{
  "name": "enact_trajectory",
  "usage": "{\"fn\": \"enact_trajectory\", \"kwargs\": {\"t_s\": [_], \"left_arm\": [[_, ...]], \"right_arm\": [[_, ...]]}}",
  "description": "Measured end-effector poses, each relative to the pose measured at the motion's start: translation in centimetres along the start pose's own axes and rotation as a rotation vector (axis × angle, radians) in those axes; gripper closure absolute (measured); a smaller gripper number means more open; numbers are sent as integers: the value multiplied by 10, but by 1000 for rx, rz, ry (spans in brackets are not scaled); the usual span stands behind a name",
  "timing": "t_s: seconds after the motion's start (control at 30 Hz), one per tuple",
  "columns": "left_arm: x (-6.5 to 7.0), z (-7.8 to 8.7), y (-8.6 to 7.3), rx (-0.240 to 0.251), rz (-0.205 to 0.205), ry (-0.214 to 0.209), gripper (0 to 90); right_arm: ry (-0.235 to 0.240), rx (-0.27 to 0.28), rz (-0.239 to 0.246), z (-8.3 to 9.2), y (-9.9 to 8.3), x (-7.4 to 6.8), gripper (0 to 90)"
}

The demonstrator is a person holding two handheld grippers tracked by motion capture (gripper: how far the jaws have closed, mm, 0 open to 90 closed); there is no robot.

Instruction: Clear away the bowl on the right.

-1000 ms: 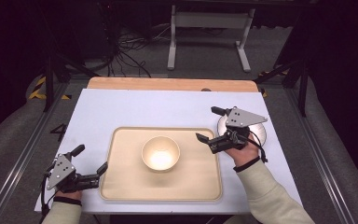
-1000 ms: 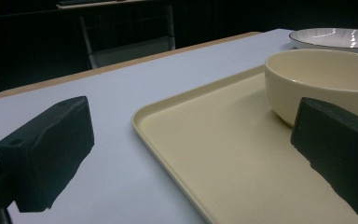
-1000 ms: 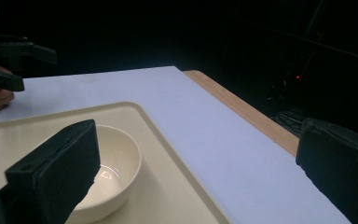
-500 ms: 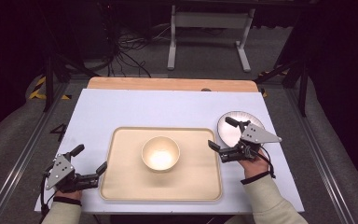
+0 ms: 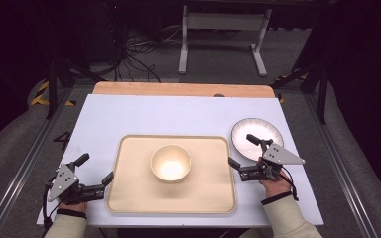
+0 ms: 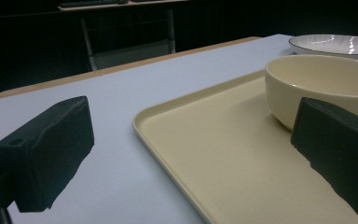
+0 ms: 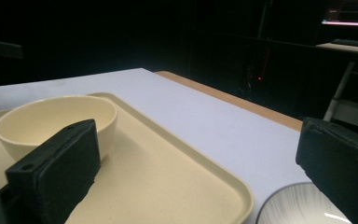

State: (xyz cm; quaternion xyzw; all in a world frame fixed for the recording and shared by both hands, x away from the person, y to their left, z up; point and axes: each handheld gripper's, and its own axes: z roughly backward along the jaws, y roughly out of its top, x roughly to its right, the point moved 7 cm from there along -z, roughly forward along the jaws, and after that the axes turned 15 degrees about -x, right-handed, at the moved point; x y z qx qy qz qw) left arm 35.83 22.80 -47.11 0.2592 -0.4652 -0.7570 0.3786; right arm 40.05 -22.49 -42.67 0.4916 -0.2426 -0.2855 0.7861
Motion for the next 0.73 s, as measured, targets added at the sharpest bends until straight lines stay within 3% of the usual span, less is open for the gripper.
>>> {"fn": "enact_trajectory", "kwargs": {"t_s": [0.13,0.27,0.73], "left_arm": [[-1,0,0,2,3,3,2],[-1,0,0,2,7,-3,2],[-1,0,0,-2,11,-9,2]], "right_arm": [[-9,-14,-9,1,-10,2,0],[-11,-58,12,-4,-21,0,0],[9,-74,11,-9,-25,-2,3]]}}
